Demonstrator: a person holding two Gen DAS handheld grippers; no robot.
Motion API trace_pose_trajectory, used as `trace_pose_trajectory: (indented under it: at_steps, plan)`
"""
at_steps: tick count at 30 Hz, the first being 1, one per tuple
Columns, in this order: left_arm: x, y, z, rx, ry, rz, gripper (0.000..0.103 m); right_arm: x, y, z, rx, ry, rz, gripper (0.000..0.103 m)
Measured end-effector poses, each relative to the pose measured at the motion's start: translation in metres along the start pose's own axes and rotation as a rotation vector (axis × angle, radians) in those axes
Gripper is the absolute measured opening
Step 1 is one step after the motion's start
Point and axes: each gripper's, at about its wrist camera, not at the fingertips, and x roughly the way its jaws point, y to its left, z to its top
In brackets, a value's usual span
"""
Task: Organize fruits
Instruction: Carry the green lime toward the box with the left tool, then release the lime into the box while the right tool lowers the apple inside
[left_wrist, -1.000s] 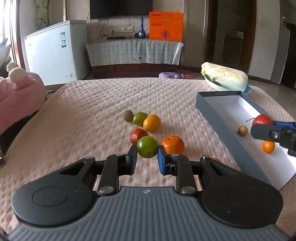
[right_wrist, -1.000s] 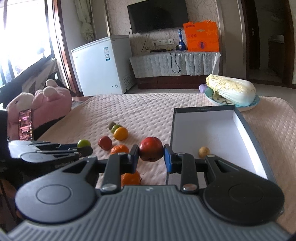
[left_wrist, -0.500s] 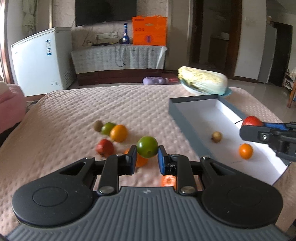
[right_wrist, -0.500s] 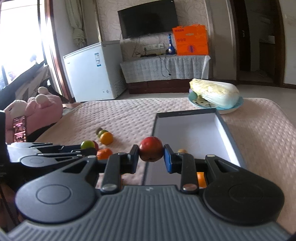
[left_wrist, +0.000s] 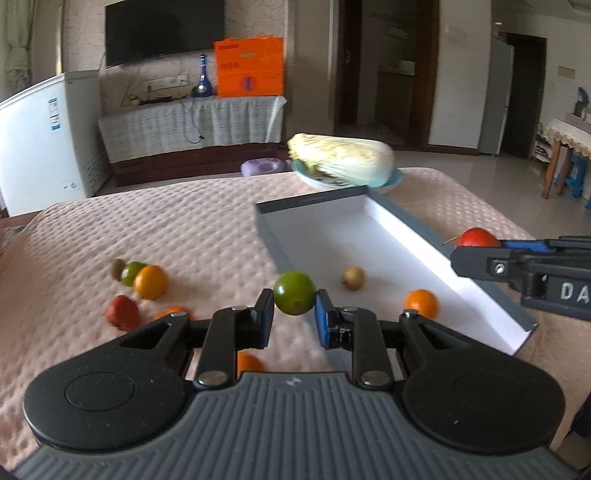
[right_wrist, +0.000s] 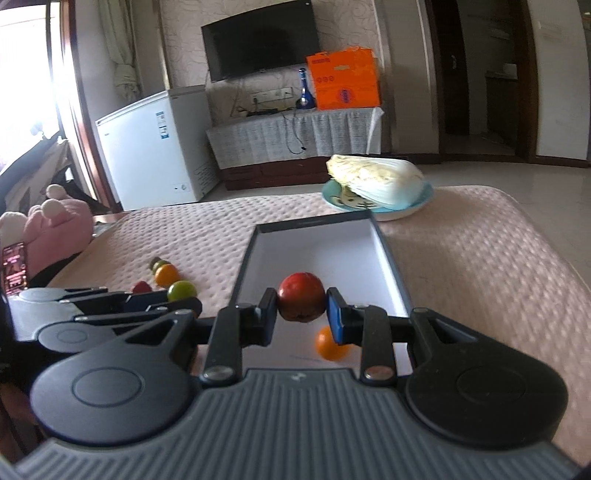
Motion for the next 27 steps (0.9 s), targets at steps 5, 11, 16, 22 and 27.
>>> trace_pose_trajectory:
  at_steps: [5,11,16,22,27]
  plan:
    - [0.003,-0.022,0.004,0.026,-0.022,-0.040,0.028,-0.003,-0.014,-0.003,0.010,0.012,-0.036,0.032]
    - [0.012,-0.046,0.005,0.047,-0.016,-0.091,0.028,-0.008,-0.027,-0.005,0.024,0.018,-0.062,0.032]
    - [0.022,-0.058,0.005,0.044,-0.006,-0.111,0.028,-0.011,-0.034,-0.007,0.036,0.024,-0.076,0.032]
    - [0.036,-0.068,0.008,0.041,0.002,-0.120,0.028,-0.014,-0.038,-0.007,0.044,0.025,-0.074,0.032]
    - [0.055,-0.066,0.012,0.032,0.004,-0.093,0.028,-0.012,-0.036,-0.007,0.048,0.029,-0.065,0.032]
